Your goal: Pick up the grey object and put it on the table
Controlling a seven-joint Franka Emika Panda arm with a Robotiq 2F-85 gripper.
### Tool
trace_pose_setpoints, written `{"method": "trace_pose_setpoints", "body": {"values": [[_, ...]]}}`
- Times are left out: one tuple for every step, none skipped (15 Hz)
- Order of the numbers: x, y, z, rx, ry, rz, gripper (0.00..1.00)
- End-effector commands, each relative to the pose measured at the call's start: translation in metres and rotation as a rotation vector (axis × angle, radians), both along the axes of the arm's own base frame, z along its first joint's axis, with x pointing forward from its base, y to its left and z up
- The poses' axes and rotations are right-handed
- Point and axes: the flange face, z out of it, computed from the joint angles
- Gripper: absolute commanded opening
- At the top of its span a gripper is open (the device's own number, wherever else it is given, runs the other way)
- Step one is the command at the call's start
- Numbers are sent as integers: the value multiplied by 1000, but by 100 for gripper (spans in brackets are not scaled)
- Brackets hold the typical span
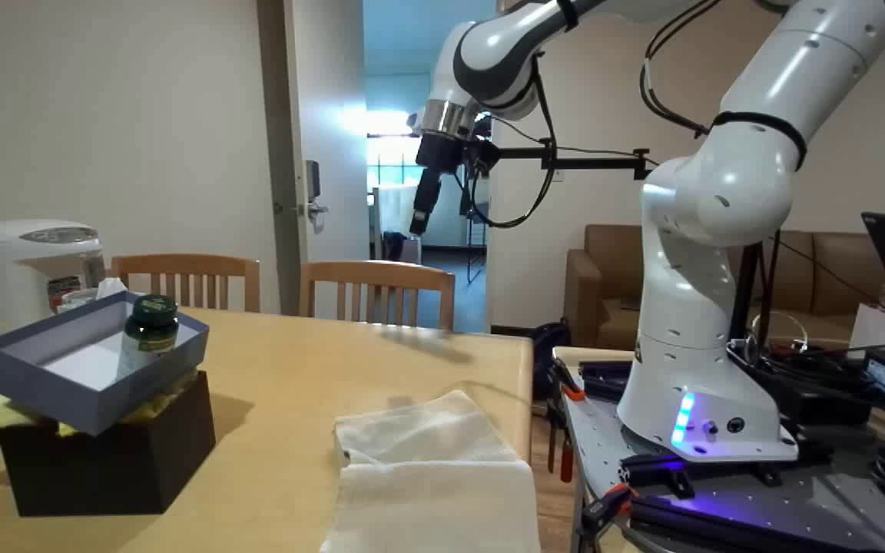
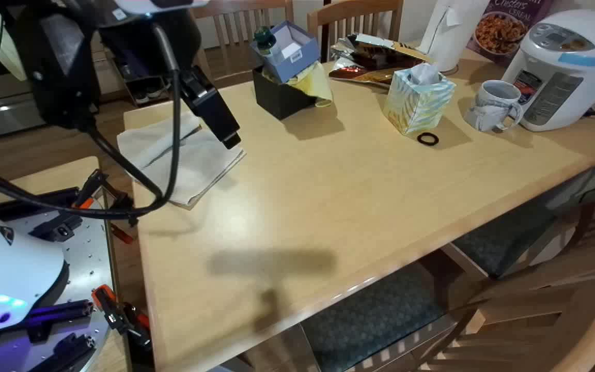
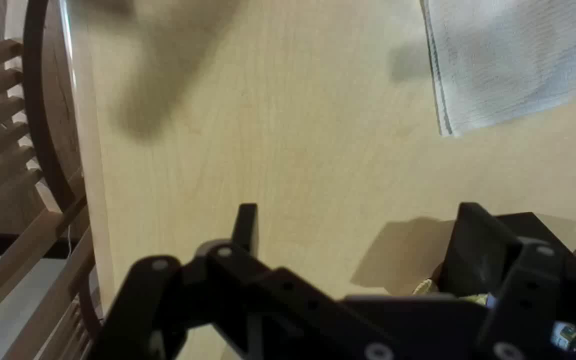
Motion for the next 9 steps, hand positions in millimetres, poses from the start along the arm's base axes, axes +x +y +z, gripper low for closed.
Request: {"method": "trace_pose_setpoints", "body": {"values": [[0,0,0,0,1,0,100],[0,0,0,1,0,-1,100],[0,0,0,1,0,-1,100],[0,0,0,1,0,-1,100],[3,0,3,0,14,1,100],[3,0,5,27,59,16,100],[2,1,9,49,101,69,100],[-2,2,15,80,155,100,100],[-3,4,19,65,218,128,100]]}}
